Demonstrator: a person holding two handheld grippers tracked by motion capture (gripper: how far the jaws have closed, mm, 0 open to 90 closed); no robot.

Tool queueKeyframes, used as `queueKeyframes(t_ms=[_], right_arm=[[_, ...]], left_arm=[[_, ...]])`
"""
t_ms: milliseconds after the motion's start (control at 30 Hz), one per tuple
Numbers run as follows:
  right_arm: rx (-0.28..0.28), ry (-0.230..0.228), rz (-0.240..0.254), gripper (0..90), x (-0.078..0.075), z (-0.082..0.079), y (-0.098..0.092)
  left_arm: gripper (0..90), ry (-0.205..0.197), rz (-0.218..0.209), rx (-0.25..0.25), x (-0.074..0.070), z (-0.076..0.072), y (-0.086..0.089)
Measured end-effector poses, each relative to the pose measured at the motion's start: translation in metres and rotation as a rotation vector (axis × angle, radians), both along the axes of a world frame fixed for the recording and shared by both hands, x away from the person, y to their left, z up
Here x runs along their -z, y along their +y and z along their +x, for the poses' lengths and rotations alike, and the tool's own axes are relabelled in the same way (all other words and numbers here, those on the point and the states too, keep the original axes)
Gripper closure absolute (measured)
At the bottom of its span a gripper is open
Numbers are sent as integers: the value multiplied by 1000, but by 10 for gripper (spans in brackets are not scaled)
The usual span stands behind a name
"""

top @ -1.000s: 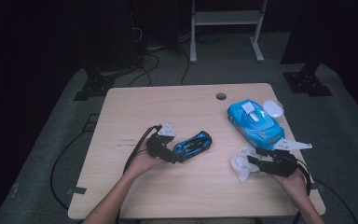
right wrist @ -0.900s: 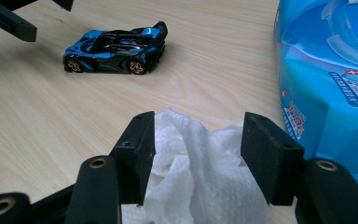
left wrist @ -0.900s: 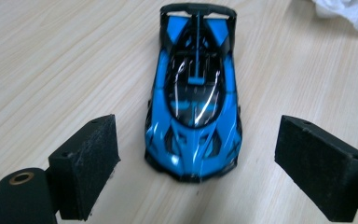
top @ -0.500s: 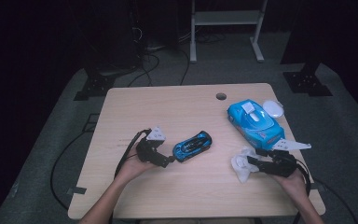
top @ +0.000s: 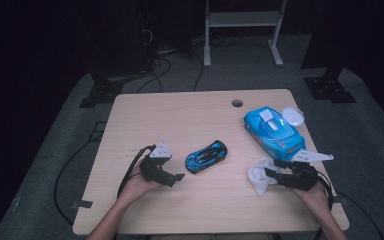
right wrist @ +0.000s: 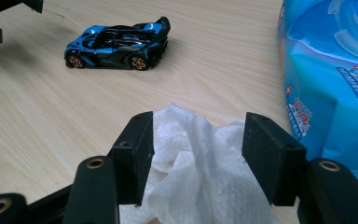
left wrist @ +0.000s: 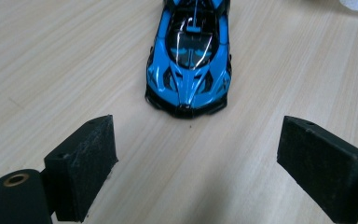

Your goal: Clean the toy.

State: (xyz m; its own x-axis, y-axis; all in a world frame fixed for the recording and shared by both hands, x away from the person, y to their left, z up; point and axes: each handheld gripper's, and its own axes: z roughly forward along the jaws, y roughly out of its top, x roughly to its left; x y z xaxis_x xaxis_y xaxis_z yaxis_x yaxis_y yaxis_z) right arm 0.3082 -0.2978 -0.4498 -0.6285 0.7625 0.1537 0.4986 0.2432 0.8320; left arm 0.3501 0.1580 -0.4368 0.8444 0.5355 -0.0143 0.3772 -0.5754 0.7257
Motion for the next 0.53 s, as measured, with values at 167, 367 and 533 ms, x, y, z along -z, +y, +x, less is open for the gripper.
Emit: queueKeyframes(t_ms=[167,367,533], right_arm=[[-2,1,-1,424,0,0,1],[-7,1,-2,422,0,-1,2],[-4,0,-5,421,1,0,2]], left_arm=[[102,3,-11,-10,1,-4,7],[85,16,-76,-40,1,-12,16],[66,48,-124,-58,2,-19,18]])
